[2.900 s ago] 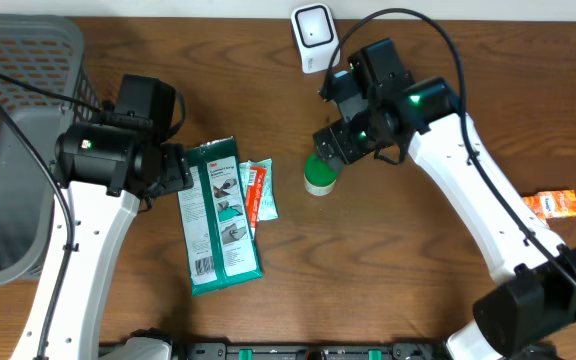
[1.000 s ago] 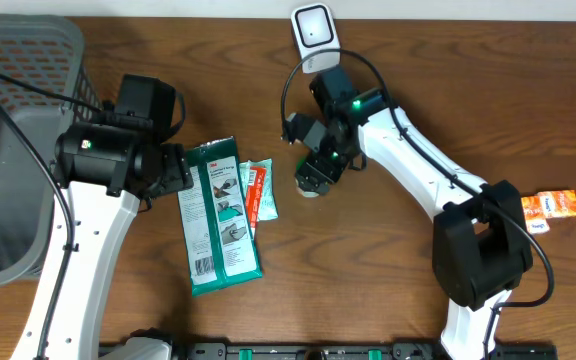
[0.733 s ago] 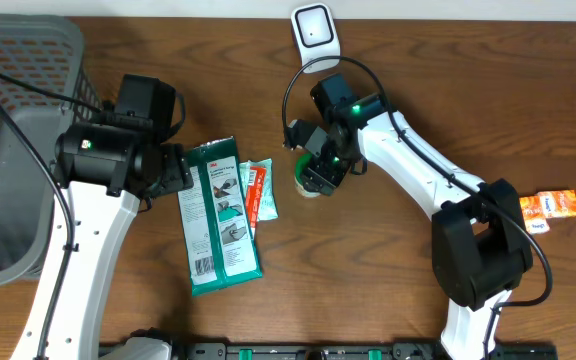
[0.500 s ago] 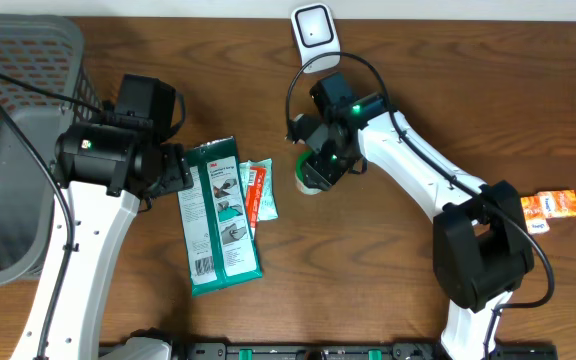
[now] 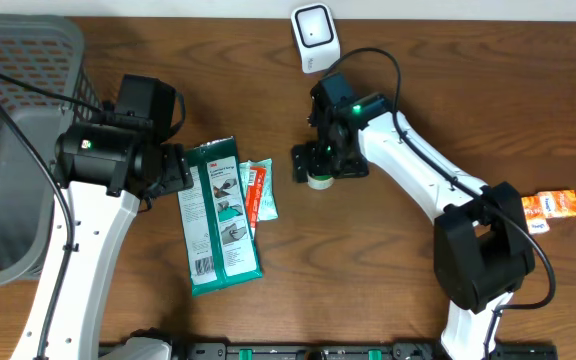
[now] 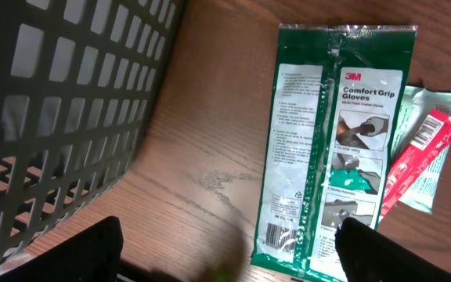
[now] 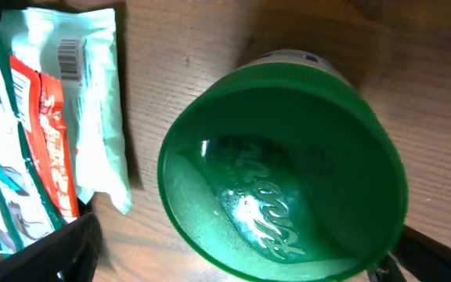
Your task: Scan the item barcode
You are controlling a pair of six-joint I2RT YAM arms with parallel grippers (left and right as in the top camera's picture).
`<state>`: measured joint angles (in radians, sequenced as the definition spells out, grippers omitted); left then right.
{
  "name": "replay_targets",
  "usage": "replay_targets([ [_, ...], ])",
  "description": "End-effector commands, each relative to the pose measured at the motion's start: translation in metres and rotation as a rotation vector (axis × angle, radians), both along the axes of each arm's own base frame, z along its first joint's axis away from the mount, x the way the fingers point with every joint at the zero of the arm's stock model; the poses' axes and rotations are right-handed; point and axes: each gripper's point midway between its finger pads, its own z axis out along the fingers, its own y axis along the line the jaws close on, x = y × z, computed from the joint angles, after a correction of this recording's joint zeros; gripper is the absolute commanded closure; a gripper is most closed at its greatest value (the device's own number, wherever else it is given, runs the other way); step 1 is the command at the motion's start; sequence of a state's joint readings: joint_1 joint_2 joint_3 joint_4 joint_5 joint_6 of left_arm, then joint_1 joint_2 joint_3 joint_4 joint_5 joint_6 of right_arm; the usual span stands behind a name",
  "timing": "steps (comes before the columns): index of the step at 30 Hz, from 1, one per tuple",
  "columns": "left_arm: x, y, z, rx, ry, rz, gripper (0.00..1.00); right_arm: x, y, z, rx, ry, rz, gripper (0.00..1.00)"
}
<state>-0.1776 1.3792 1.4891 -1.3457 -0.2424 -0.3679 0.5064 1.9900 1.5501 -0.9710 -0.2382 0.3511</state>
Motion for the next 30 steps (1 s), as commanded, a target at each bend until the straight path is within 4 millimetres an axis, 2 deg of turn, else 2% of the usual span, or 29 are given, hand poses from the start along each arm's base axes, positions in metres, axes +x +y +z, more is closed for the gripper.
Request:
replay_targets([
  [1,0.000,0.003,0.001,0.014,-0.001,0.001,0.12,0.019,-0.016,0.023,-0.020,-0.101,0.009,0.01],
  [4,0.000,0.003,0.001,0.014,0.000,0.001,0.12,0.043,-0.029,0.035,0.004,-0.178,-0.021,0.01],
  [8,0.000,0.003,0.001,0.014,-0.001,0.001,0.12,0.055,-0.028,0.038,0.052,-0.211,-0.009,0.01],
  [12,0.000,0.003,0.001,0.014,0.000,0.001,0.12,0.045,-0.005,0.043,0.134,-0.266,0.274,0.01],
  [16,0.000,0.003,0.001,0.014,0.000,0.001,0.12,0.034,0.005,0.036,0.089,-0.328,0.512,0.01],
  [21,0.000,0.003,0.001,0.014,0.000,0.001,0.12,0.035,-0.003,0.027,-0.063,-0.393,0.700,0.01],
  [23,0.000,0.003,0.001,0.014,-0.001,0.001,0.12,0.037,-0.009,0.025,-0.133,-0.431,0.830,0.01],
  [27,0.000,0.003,0.001,0.014,0.000,0.001,0.12,0.039,-0.011,0.025,-0.169,-0.470,0.986,0.01],
  [30,0.000,0.003,0.001,0.014,0.000,0.001,0.12,0.036,-0.010,0.025,-0.159,-0.486,1.083,0.06],
])
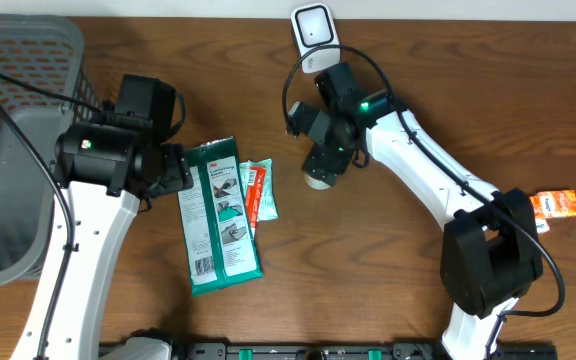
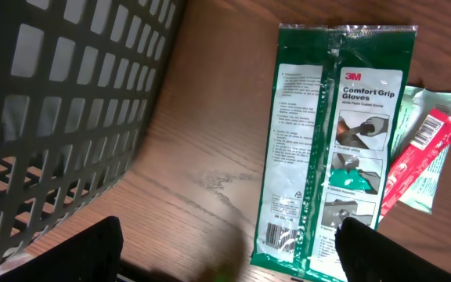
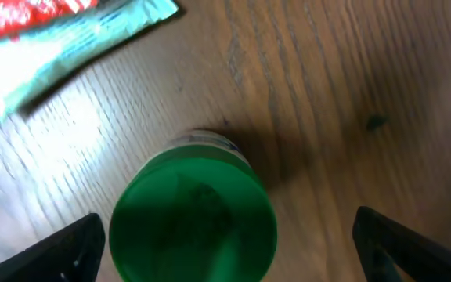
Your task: Scan the item barcode
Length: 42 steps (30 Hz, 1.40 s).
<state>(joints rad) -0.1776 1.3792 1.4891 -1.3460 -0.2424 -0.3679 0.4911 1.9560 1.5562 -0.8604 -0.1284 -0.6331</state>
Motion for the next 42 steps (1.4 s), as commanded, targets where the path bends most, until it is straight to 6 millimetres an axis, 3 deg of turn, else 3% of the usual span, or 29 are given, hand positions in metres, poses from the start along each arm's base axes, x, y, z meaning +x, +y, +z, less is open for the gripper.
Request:
replay_targets([
  [1,0.000,0.003,0.001,0.014,-0.001,0.001,0.12,-0.005,0.000,0.006,-0.036,-0.051,0.201,0.06],
  [14,0.000,0.003,0.001,0.014,-0.001,0.001,0.12,-0.026,0.004,-0.014,-0.021,0.047,0.314,0.26],
  [17,0.000,0.003,0.001,0.014,-0.001,0.001,0.12,-0.027,0.003,-0.022,-0.032,0.064,0.313,0.33],
  [21,0.000,0.003,0.001,0.014,-0.001,0.001,0.12,-0.026,0.003,-0.019,-0.029,0.063,0.299,0.51],
  [23,0.000,0.003,0.001,0.014,-0.001,0.001,0.12,-0.026,0.003,-0.019,-0.026,0.065,0.289,0.50],
  [26,0.000,0.003,0.001,0.014,-0.001,0.001,0.12,-0.028,0.002,-0.019,-0.028,0.075,0.283,0.36],
  [28,0.000,0.003,0.001,0.014,-0.001,0.001,0.12,-0.029,0.002,-0.019,-0.024,0.079,0.284,0.33],
  [35,0.000,0.003,0.001,0.014,-0.001,0.001,0.12,-0.031,0.003,-0.023,-0.024,0.096,0.274,0.34],
  [39,0.000,0.003,0.001,0.014,-0.001,0.001,0.12,-0.031,0.003,-0.023,-0.023,0.104,0.251,0.46],
  [42,0.000,0.003,0.001,0.014,-0.001,0.001,0.12,-0.033,0.001,-0.023,-0.027,0.118,0.222,0.49],
])
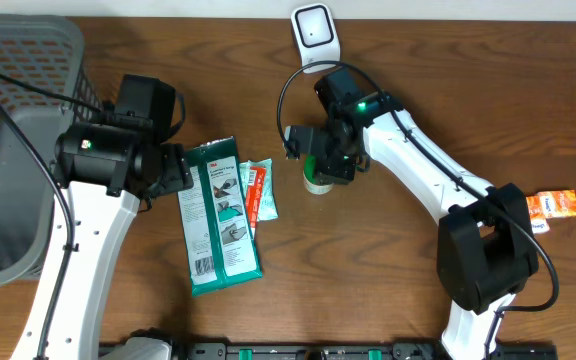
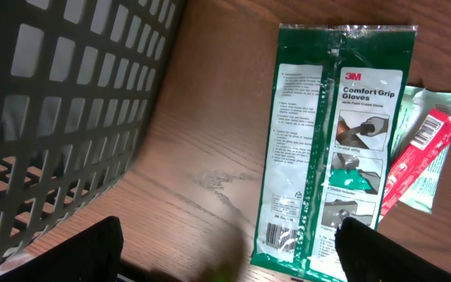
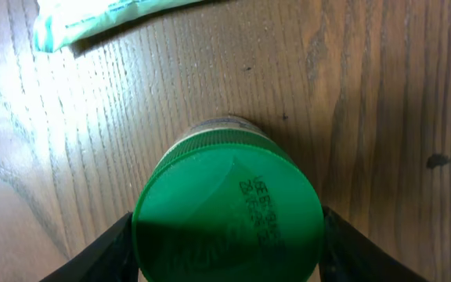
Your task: Scan the item barcode
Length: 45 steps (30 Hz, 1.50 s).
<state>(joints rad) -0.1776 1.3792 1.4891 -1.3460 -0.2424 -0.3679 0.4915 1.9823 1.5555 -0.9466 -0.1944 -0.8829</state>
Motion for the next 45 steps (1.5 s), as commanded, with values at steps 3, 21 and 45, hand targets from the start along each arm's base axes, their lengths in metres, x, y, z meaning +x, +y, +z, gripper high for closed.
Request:
replay_targets([
  [3,0.000,0.003,0.001,0.014,-0.001,0.001,0.12,-0.008,0.000,-0.005,0.000,0.066,-0.119,0.50],
  [21,0.000,0.003,0.001,0.014,-0.001,0.001,0.12,0.006,-0.008,0.015,0.095,0.217,-1.165,0.56],
  [45,0.000,0.003,0.001,0.014,-0.001,0.001,0.12,0.014,0.004,0.036,0.285,0.388,-1.786,0.01],
])
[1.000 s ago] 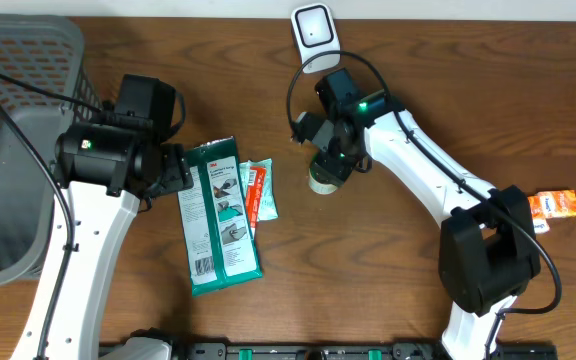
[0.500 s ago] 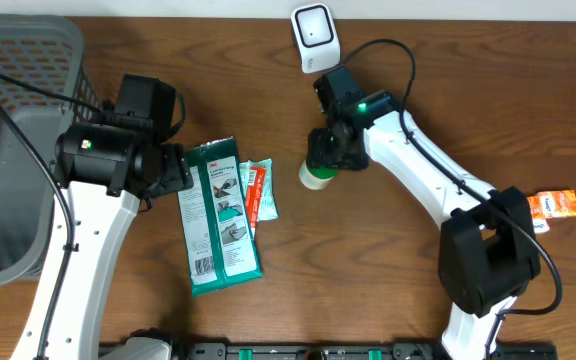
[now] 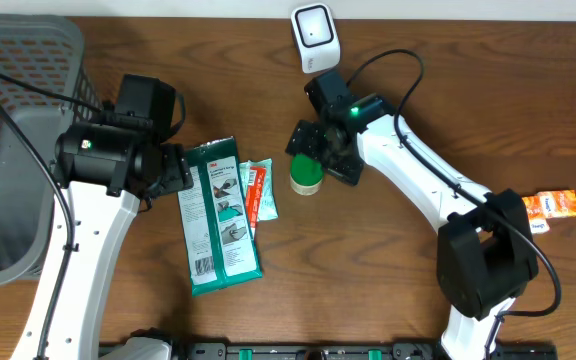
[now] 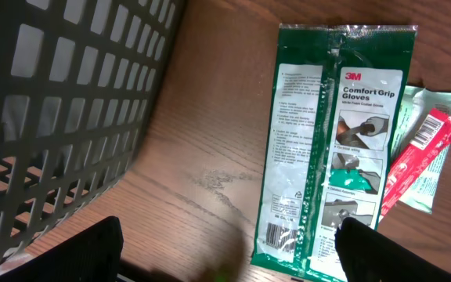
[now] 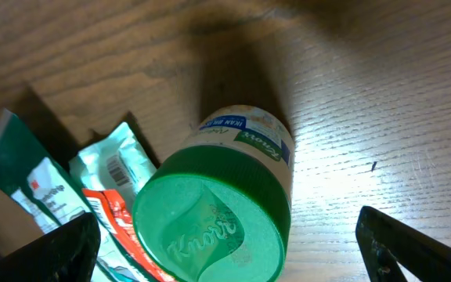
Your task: Scan the item barcode
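Observation:
A small jar with a green Knorr lid (image 3: pixel 306 176) stands on the wooden table, and the right wrist view shows its pale labelled side (image 5: pixel 249 135). My right gripper (image 3: pixel 321 154) sits just up-right of the jar. It is open (image 5: pixel 227 254), with its fingers (image 5: pixel 57 252) wide apart on either side of the lid and not touching it. The white scanner (image 3: pixel 313 36) stands at the far edge. My left gripper (image 4: pixel 227 254) is open over bare wood beside the green glove pack (image 4: pixel 335 149).
A grey mesh basket (image 3: pixel 8 120) fills the far left. The green 3M glove pack (image 3: pixel 220 215) and two small sachets (image 3: pixel 258 190) lie left of the jar. An orange box (image 3: pixel 553 205) sits at the right edge.
My right gripper's fingers were against both sides of the lid; now they are spread wide and the wrist is up-right of the jar, seeing it at a slant. The left arm is unchanged.
The right gripper was first low over the jar, the lid filling its view. Then it stood higher and wide open above the jar. Then its fingers flanked the lid closely. Now it is open beside the jar, which stands slightly further left. The left arm never moved.

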You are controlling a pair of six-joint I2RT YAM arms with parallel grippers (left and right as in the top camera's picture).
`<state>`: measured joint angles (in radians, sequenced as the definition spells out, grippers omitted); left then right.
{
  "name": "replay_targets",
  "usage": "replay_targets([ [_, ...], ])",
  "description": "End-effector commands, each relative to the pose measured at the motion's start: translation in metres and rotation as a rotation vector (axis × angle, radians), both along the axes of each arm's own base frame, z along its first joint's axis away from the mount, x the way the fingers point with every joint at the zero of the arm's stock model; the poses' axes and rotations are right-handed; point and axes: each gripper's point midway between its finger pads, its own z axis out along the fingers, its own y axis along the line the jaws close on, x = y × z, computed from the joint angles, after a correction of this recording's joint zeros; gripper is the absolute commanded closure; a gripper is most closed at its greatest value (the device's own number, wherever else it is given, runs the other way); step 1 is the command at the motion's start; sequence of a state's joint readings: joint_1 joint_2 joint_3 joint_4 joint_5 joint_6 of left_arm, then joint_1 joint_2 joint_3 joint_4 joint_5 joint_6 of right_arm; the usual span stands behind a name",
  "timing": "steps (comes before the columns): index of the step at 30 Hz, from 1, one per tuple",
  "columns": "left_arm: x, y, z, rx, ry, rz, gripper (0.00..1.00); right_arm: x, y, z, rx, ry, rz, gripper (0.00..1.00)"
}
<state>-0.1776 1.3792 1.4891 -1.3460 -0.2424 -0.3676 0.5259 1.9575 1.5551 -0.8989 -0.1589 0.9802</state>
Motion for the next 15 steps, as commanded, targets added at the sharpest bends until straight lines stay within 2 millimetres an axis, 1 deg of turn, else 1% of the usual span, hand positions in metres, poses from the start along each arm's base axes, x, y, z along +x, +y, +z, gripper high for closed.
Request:
replay_targets([
  [1,0.000,0.003,0.001,0.014,-0.001,0.002,0.12,0.010,-0.011,0.030,-0.005,-0.088,-0.044,0.01],
  [3,0.000,0.003,0.001,0.014,-0.001,0.001,0.12,0.016,-0.015,0.043,-0.035,-0.165,0.043,0.01],
  [5,0.000,0.003,0.001,0.014,-0.001,0.002,0.12,0.021,-0.014,0.063,-0.066,-0.275,0.228,0.01],
  [7,0.000,0.003,0.001,0.014,-0.001,0.001,0.12,0.022,-0.012,0.081,-0.102,-0.376,0.432,0.01],
  [8,0.000,0.003,0.001,0.014,-0.001,0.002,0.12,0.019,-0.010,0.089,-0.115,-0.421,0.540,0.01],
  [10,0.000,0.003,0.001,0.014,-0.001,0.001,0.12,0.017,-0.011,0.102,-0.151,-0.491,0.682,0.01],
  [12,0.000,0.003,0.001,0.014,-0.001,0.002,0.12,0.013,-0.013,0.112,-0.184,-0.539,0.790,0.01],
  [14,0.000,0.003,0.001,0.014,-0.001,0.001,0.12,0.010,-0.014,0.117,-0.207,-0.565,0.869,0.01],
  [15,0.000,0.003,0.001,0.014,-0.001,0.002,0.12,0.004,-0.014,0.113,-0.237,-0.570,0.980,0.01],
])
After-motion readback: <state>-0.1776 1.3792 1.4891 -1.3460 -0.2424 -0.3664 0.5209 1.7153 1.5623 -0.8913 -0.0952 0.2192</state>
